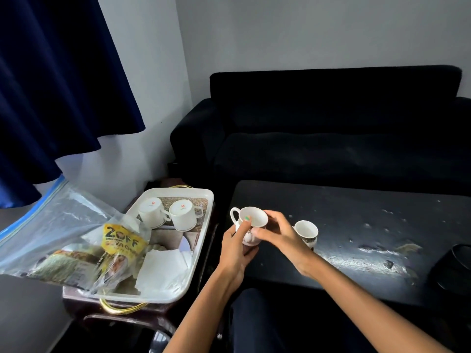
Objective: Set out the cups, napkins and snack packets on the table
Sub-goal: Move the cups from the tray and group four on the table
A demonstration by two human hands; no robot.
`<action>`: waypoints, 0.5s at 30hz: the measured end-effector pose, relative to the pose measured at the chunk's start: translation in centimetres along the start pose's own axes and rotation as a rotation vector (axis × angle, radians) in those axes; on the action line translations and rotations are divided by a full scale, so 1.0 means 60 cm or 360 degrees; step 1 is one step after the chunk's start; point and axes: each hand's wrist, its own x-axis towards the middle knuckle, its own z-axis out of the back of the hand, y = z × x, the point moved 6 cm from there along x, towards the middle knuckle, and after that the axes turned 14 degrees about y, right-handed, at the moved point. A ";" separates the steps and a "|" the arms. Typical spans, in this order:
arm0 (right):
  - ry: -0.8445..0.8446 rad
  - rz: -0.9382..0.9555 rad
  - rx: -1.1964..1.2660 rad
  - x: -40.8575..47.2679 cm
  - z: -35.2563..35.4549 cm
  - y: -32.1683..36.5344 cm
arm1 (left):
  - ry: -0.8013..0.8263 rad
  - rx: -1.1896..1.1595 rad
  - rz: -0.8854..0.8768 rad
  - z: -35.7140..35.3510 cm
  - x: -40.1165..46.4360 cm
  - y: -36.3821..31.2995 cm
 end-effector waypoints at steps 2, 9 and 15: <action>-0.0062 0.0011 -0.0054 -0.008 -0.005 -0.007 | 0.0041 -0.0103 0.0047 -0.008 0.000 0.007; -0.0451 0.0116 0.0018 -0.038 0.028 -0.026 | 0.0240 -0.0210 0.0165 -0.060 -0.007 0.028; -0.0616 0.0163 0.0075 -0.075 0.093 -0.062 | 0.0415 0.0116 0.0440 -0.102 -0.005 0.081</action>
